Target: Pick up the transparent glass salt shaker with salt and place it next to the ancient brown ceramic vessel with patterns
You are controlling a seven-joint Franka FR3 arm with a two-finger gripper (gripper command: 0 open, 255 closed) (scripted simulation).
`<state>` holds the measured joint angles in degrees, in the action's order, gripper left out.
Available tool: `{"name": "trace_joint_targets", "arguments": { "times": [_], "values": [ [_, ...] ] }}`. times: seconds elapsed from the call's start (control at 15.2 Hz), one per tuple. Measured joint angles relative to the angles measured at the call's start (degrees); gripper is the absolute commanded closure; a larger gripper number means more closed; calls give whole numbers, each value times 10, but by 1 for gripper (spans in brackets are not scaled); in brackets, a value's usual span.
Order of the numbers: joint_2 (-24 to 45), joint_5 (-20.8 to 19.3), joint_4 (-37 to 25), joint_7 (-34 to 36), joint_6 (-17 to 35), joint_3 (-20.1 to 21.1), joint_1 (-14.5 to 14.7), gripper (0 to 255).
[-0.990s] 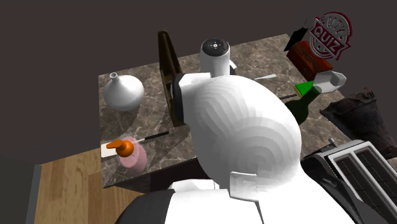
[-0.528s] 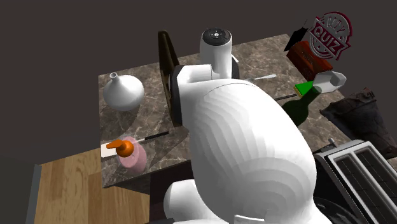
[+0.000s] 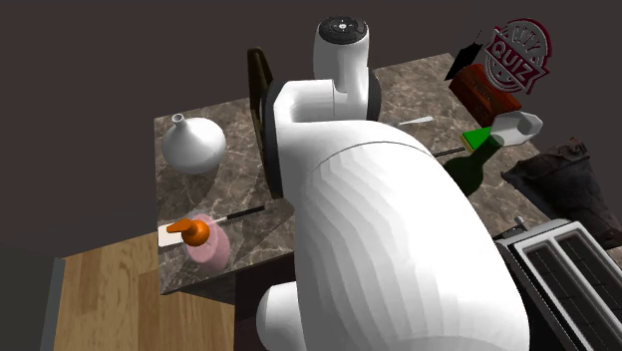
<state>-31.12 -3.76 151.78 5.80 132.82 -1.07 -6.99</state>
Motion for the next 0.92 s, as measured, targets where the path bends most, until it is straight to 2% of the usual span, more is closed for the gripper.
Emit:
{"name": "trace_joint_targets", "arguments": {
  "times": [0.92],
  "values": [
    [-34, 5, -86, -6, -120, 1, 2, 255]
  ]
}}
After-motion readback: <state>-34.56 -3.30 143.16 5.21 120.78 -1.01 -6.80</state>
